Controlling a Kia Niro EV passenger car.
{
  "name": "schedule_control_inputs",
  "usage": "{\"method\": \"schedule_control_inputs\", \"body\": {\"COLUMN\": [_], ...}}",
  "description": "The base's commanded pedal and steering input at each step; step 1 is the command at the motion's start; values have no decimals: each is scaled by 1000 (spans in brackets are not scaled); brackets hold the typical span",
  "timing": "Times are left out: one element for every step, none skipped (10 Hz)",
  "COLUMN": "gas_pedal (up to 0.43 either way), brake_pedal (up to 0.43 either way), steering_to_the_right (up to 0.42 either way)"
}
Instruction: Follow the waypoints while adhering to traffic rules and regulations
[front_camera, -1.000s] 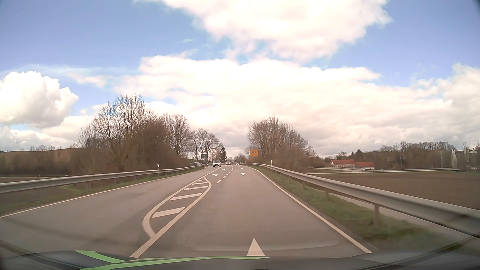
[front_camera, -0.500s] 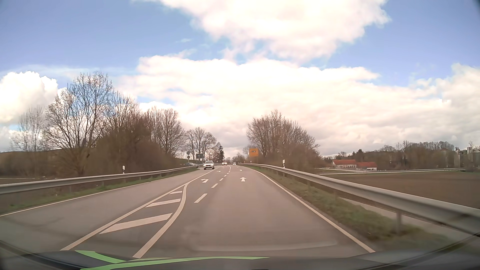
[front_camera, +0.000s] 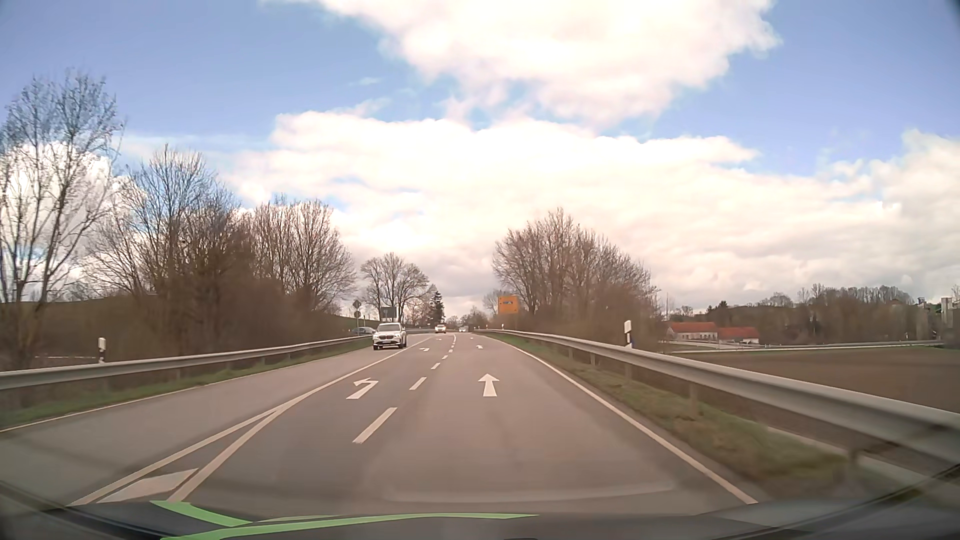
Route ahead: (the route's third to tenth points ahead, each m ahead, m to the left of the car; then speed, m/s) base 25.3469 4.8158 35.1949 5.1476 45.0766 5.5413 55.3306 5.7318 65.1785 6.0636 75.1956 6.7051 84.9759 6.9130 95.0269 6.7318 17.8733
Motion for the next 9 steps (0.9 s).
{"method": "schedule_control_inputs", "body": {"gas_pedal": [189, 189, 189, 189, 189, 189, 189, 189, 189], "brake_pedal": [0, 0, 0, 0, 0, 0, 0, 0, 0], "steering_to_the_right": [0, -1, -1, -2, -2, -2, -2, -2, -2]}}
